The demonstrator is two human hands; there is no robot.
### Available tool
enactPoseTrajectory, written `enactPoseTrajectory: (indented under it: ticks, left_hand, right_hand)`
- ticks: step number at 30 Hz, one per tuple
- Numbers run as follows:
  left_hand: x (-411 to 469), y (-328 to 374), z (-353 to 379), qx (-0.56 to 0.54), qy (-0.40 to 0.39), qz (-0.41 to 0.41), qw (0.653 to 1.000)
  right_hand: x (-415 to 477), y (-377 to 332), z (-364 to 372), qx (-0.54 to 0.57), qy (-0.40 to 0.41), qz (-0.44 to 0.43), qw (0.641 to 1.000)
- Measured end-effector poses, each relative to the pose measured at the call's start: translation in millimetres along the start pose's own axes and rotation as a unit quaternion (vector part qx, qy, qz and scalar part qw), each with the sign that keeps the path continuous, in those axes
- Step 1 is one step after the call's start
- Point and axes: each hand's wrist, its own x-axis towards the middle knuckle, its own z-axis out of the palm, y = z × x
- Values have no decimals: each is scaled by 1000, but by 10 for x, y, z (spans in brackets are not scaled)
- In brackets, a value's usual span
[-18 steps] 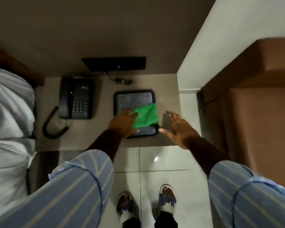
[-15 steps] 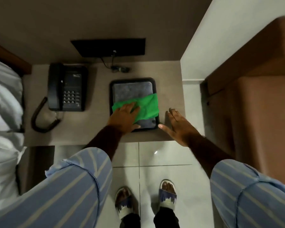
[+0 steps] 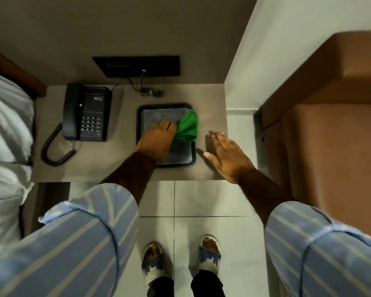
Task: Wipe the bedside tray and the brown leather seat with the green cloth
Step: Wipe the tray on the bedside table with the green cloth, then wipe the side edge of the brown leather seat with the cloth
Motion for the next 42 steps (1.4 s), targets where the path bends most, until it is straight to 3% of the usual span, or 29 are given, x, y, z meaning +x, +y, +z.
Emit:
enactPoseTrajectory:
  ticks: [10,21,29,35,42]
  left_hand:
    - [-1063,976,-1127,-83,52,-41,994]
    - [-2315,1615,-1176,-124,61,-35,990]
    - [-2801,2328,-422,-149,31,-30,988]
    - [-2992,3052,556,-179,-30,-68,981]
    - [-3043,3911,2009,-265,-54,-129,954]
  right_hand:
    - [-1344,-192,-831,-46,68,14,997]
    - [-2882,-231,-426,-44,85,52,994]
    - [-3769,346,159,-50,82,99,990]
    - [-4336,1385,941,-42,56,165,984]
    - [-4140,2494,1888,-65,61,148,985]
